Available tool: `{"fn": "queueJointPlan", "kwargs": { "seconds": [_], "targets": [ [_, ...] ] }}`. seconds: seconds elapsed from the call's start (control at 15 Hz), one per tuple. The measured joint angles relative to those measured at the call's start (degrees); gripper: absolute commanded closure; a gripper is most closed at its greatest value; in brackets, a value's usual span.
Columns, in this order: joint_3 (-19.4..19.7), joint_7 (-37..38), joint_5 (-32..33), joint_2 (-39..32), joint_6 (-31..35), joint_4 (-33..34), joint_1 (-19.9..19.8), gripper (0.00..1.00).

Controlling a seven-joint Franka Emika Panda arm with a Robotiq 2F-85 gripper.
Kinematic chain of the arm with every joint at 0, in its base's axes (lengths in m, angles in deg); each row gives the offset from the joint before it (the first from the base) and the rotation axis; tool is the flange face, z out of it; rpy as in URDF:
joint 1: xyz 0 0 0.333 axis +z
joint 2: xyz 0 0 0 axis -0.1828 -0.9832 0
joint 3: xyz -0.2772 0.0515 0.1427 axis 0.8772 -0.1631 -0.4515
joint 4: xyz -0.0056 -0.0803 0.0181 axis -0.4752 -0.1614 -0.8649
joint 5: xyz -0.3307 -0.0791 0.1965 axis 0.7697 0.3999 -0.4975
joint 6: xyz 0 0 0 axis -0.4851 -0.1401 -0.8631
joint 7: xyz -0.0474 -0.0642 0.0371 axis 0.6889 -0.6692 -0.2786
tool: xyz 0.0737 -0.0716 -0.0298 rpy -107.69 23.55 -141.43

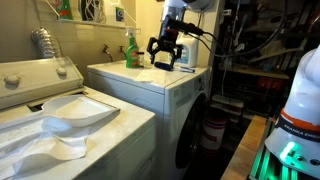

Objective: Pick up the paper towel on top of the right laundry machine and use it to wipe the left laundry machine top

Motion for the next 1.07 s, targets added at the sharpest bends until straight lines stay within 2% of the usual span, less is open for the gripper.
{"fn": "queueJointPlan", "kwargs": {
  "seconds": [0.27,0.47,0.67,1.07],
  "targets": [
    [1.27,13.56,12.98,-6.66,4.48,5.00,-1.95,0.00],
    [2.27,25.30,24.61,-9.10,4.92,5.78,-1.78,0.00],
    [2.99,33.26,34.54,-10.99,8.43,5.78,-1.43,0.00],
    [4.33,34.55,36.32,-12.04,10.07,5.90,-0.66,0.00]
  ]
}}
